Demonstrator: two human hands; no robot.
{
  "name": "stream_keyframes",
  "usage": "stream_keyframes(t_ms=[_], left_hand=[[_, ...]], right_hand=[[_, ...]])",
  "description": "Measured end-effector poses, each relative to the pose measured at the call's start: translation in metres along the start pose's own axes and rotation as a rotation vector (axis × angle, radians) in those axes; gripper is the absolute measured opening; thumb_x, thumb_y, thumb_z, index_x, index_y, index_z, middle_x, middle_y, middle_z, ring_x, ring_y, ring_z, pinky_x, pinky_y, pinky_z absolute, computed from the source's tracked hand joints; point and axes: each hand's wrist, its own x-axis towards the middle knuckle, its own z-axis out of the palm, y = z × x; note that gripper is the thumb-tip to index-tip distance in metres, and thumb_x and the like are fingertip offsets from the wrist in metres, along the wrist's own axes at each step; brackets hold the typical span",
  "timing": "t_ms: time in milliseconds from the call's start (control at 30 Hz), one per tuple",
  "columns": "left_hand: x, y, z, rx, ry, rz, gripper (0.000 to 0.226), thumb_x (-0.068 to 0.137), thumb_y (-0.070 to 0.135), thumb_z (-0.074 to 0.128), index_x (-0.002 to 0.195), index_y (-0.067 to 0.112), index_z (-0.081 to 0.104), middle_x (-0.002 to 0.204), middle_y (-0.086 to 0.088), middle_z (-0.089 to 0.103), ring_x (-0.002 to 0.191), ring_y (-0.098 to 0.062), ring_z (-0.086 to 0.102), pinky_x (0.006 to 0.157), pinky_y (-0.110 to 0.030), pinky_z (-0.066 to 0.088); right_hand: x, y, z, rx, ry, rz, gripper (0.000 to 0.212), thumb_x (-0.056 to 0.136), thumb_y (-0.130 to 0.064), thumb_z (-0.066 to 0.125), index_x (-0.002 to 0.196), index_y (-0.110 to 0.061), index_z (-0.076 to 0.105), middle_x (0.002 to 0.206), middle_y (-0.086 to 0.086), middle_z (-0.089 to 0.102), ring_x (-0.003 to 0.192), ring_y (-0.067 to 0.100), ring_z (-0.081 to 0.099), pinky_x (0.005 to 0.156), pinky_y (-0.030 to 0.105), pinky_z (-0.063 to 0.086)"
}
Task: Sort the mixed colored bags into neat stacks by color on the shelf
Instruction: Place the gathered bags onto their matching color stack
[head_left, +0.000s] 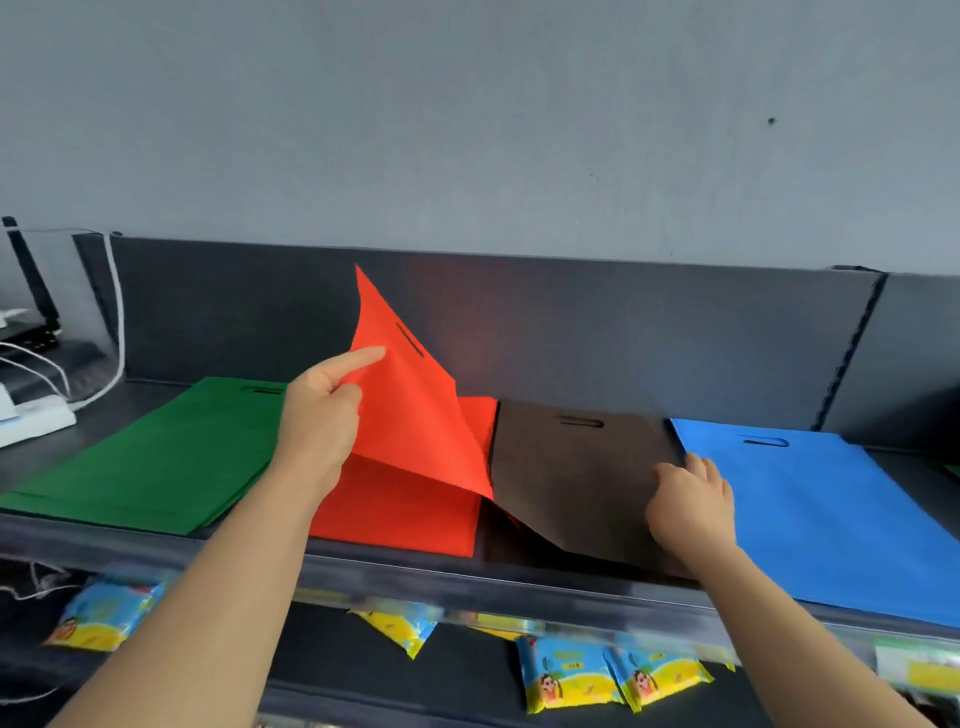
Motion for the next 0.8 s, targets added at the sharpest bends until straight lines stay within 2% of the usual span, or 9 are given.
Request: stream_keyframes(t_ms=[67,133,167,233,367,467,533,633,800], left_hand=[[0.018,-0.001,-0.017,-0.051,-0.040,0.021,0.054,0.085,-0.007,0.042,0.102,0.036,0.070,0.045,0.018,0.051,0.048,-0.003,0.036,0.046,-0.016,0.029],[0.032,-0.002,-0.034,-0.127,-0.071,0.032,0.045,0.087,-0.002,0.051,0.099,0.036,0.072,0.081,0.019,0.070,0.079,-0.009,0.057,0.074,-0.021,0.045],[0.037,-0.003,-0.041,-0.175,-0.088,0.028,0.039,0.088,0.001,0.055,0.099,0.034,0.072,0.098,0.015,0.071,0.095,-0.009,0.061,0.089,-0.024,0.047],[0.045,-0.005,-0.052,-0.278,-0.121,0.003,0.031,0.089,0.004,0.060,0.100,0.030,0.071,0.112,0.006,0.069,0.109,-0.010,0.061,0.101,-0.029,0.043],[0.057,-0.007,-0.067,-0.447,-0.149,-0.059,0.027,0.089,0.003,0.061,0.106,0.022,0.070,0.116,-0.005,0.068,0.106,-0.015,0.062,0.098,-0.031,0.046],[0.062,-0.007,-0.075,-0.519,-0.154,-0.094,0.026,0.090,0.003,0.059,0.110,0.017,0.068,0.116,-0.006,0.068,0.103,-0.013,0.064,0.091,-0.026,0.049],[0.064,-0.006,-0.079,-0.550,-0.165,-0.104,0.026,0.091,0.004,0.059,0.113,0.015,0.067,0.114,-0.005,0.069,0.101,-0.012,0.065,0.088,-0.025,0.050],[0.069,-0.006,-0.085,-0.560,-0.168,-0.103,0.025,0.090,0.006,0.060,0.113,0.014,0.068,0.114,-0.003,0.069,0.104,-0.011,0.064,0.092,-0.025,0.049],[0.080,-0.020,-0.096,-0.312,-0.134,-0.013,0.019,0.086,0.013,0.068,0.097,0.028,0.071,0.111,0.001,0.069,0.109,-0.014,0.062,0.096,-0.029,0.047]], right_hand=[[-0.006,-0.028,0.000,0.206,0.002,-0.073,0.037,0.093,-0.016,0.049,0.130,-0.016,0.054,0.147,0.010,0.037,0.137,0.027,0.032,0.110,0.038,0.030],[-0.018,-0.065,-0.001,0.418,-0.022,-0.173,0.035,0.093,-0.019,0.054,0.128,-0.014,0.057,0.136,0.006,0.052,0.124,0.022,0.049,0.103,0.032,0.038],[-0.024,-0.084,0.000,0.495,-0.033,-0.209,0.032,0.092,-0.019,0.056,0.124,-0.013,0.060,0.127,0.004,0.060,0.115,0.019,0.056,0.097,0.028,0.041],[-0.036,-0.119,0.002,0.646,-0.087,-0.223,0.025,0.091,-0.020,0.058,0.114,-0.013,0.066,0.107,0.000,0.069,0.097,0.014,0.062,0.088,0.025,0.045],[-0.049,-0.174,0.007,1.010,-0.388,-0.049,0.024,0.096,-0.023,0.052,0.098,-0.005,0.066,0.080,0.007,0.064,0.070,0.017,0.063,0.079,0.033,0.057],[-0.056,-0.199,0.009,1.270,-0.624,0.111,0.036,0.099,-0.028,0.046,0.107,0.005,0.058,0.070,0.013,0.060,0.059,0.019,0.064,0.073,0.038,0.058],[-0.056,-0.208,0.007,1.433,-0.712,0.197,0.035,0.100,-0.027,0.045,0.110,0.005,0.056,0.075,0.019,0.064,0.063,0.023,0.066,0.064,0.034,0.057],[-0.051,-0.214,0.006,1.608,-0.660,0.224,0.028,0.097,-0.016,0.050,0.111,0.007,0.059,0.089,0.022,0.064,0.067,0.020,0.064,0.056,0.027,0.055],[-0.036,-0.210,0.003,1.513,-0.273,0.127,0.017,0.088,-0.003,0.061,0.104,-0.008,0.065,0.093,0.007,0.064,0.076,0.014,0.059,0.066,0.026,0.051]])
